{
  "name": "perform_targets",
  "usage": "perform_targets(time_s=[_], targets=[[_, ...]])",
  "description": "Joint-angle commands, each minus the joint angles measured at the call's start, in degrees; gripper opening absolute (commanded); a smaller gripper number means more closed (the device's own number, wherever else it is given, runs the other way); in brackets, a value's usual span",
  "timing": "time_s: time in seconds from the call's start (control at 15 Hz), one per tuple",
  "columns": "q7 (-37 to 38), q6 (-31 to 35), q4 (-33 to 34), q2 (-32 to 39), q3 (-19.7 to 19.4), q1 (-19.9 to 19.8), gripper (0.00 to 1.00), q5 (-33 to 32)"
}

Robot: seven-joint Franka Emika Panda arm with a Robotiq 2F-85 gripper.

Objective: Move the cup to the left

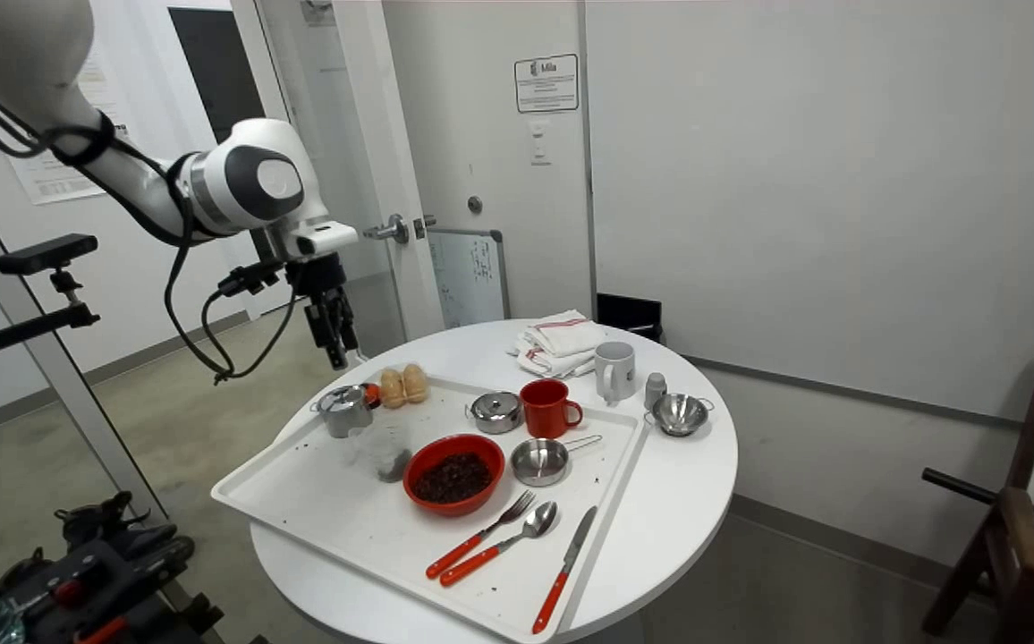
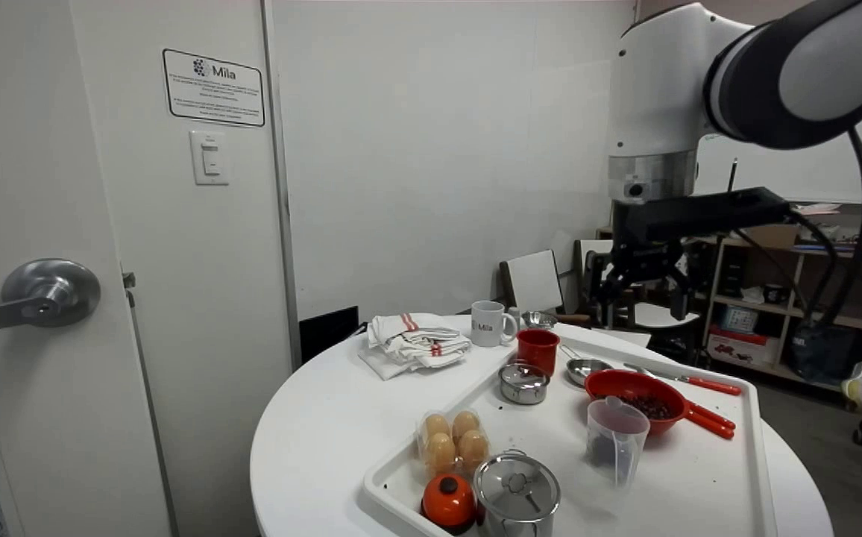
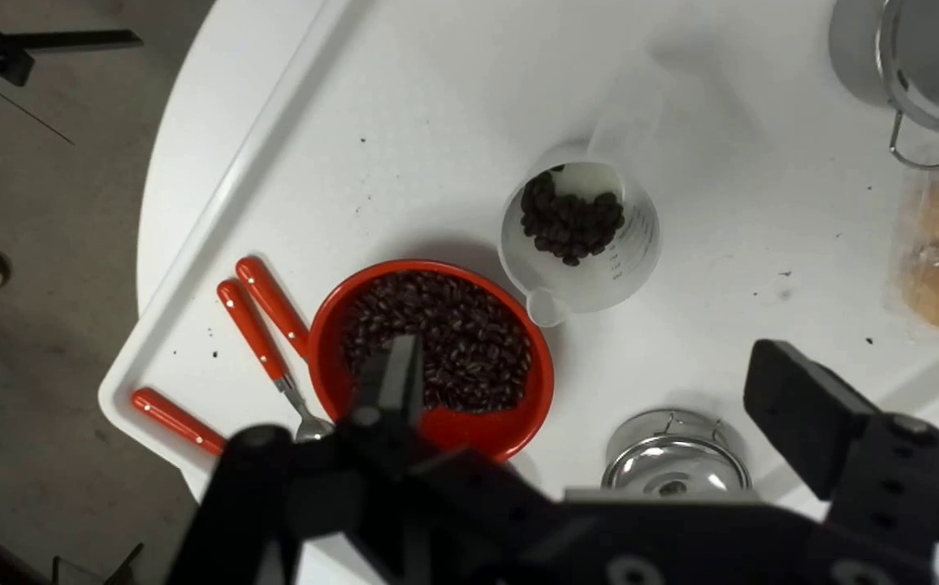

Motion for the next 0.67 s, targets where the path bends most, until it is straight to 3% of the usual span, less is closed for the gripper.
perform_targets(time_s=[0.0, 0.27, 0.6], targets=[[7.1, -0.06, 5.67, 7.3, -3.85, 5.41, 1.0, -4.34], [8.46, -0.54, 8.32, 11.62, -5.88, 8.22, 1.0, -2.94], [7.16, 1.54, 6.9, 14.06, -7.1, 8.76, 1.0, -1.57]])
